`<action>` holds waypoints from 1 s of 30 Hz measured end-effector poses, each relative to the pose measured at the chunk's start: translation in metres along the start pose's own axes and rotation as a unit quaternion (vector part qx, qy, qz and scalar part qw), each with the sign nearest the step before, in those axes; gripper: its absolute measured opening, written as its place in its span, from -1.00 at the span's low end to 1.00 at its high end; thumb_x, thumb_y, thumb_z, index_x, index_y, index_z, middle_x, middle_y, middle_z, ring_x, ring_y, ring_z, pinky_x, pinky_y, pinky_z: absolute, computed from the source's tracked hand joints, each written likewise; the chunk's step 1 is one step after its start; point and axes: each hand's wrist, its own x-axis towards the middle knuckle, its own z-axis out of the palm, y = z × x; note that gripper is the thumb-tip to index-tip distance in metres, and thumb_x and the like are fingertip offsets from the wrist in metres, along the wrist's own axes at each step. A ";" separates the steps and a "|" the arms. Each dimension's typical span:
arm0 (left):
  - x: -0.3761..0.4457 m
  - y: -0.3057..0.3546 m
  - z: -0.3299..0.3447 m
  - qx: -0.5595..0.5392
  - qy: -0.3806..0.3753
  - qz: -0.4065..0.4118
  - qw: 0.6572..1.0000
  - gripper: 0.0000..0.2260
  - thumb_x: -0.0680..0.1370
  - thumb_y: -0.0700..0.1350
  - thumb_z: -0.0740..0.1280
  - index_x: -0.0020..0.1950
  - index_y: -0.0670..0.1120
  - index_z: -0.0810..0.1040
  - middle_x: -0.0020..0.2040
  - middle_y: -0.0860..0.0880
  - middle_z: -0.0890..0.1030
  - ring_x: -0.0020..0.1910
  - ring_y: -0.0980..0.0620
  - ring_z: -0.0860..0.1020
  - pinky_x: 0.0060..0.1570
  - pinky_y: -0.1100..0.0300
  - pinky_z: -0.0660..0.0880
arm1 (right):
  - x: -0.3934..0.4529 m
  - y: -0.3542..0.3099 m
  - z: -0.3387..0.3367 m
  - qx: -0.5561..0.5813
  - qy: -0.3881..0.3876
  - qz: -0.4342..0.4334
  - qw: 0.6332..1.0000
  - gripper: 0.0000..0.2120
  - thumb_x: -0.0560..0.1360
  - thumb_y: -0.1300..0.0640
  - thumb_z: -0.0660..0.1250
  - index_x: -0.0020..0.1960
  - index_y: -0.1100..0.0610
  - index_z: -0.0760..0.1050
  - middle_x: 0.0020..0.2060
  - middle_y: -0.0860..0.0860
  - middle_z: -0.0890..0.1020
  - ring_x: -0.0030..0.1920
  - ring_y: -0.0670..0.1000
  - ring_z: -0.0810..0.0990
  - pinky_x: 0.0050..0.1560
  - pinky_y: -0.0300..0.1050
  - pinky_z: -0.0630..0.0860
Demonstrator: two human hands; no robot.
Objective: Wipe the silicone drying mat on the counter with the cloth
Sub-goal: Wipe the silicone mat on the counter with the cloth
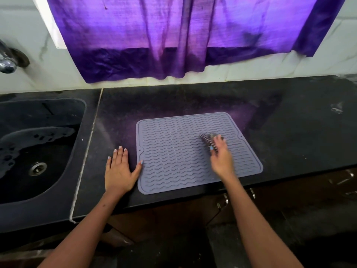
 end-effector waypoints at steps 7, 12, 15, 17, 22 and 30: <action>0.001 0.001 0.003 0.003 0.007 0.001 1.000 -0.13 0.42 0.39 -0.24 0.53 -0.18 0.09 0.55 -0.13 0.08 0.54 -0.04 -0.01 0.49 0.02 -0.10 | 0.003 0.018 0.024 -0.201 -0.078 -0.085 0.973 -0.40 0.58 0.17 0.14 0.54 0.09 -0.05 0.54 0.01 -0.09 0.54 0.02 -0.15 0.49 -0.07 -0.16; 0.000 0.003 0.001 0.006 0.005 -0.004 1.000 -0.11 0.39 0.39 -0.27 0.53 -0.18 0.08 0.55 -0.13 0.07 0.54 -0.04 -0.02 0.49 0.01 -0.10 | 0.014 0.006 0.011 0.039 -0.087 0.012 0.995 -0.53 0.58 0.27 0.15 0.47 0.10 0.23 0.50 -0.05 0.18 0.51 0.01 0.11 0.47 -0.06 0.09; -0.001 0.003 -0.001 0.002 -0.006 -0.004 1.000 -0.09 0.37 0.39 -0.29 0.53 -0.17 0.06 0.55 -0.12 0.05 0.54 -0.03 -0.04 0.49 0.03 -0.12 | 0.023 -0.014 0.000 0.362 -0.005 0.179 0.915 -0.65 0.61 0.21 0.13 0.39 0.17 0.36 0.34 0.06 0.45 0.33 0.08 0.42 0.35 -0.06 0.36; -0.002 0.003 -0.002 0.003 -0.009 -0.002 1.000 -0.09 0.37 0.39 -0.30 0.53 -0.17 0.04 0.56 -0.12 0.03 0.54 -0.03 -0.05 0.50 0.03 -0.12 | 0.017 -0.032 0.003 0.319 0.023 0.155 0.935 -0.61 0.60 0.20 0.13 0.43 0.13 0.32 0.38 0.01 0.41 0.37 0.06 0.38 0.37 -0.12 0.29; -0.002 0.001 -0.002 -0.005 -0.007 0.002 1.000 -0.09 0.37 0.40 -0.30 0.53 -0.17 0.05 0.55 -0.12 0.04 0.54 -0.03 -0.04 0.49 0.03 -0.13 | -0.025 -0.047 0.054 -0.013 -0.081 -0.070 0.994 -0.46 0.58 0.24 0.13 0.51 0.03 0.08 0.53 -0.04 0.03 0.54 0.00 -0.06 0.49 -0.06 -0.11; -0.001 0.003 0.003 0.014 -0.007 -0.002 1.000 -0.16 0.43 0.36 -0.26 0.54 -0.17 0.03 0.56 -0.12 0.02 0.54 -0.04 -0.07 0.48 0.03 -0.17 | -0.021 -0.043 0.064 -0.167 -0.171 -0.098 0.966 -0.43 0.59 0.10 0.15 0.52 -0.09 -0.01 0.53 -0.07 -0.18 0.53 0.00 -0.20 0.48 0.03 -0.13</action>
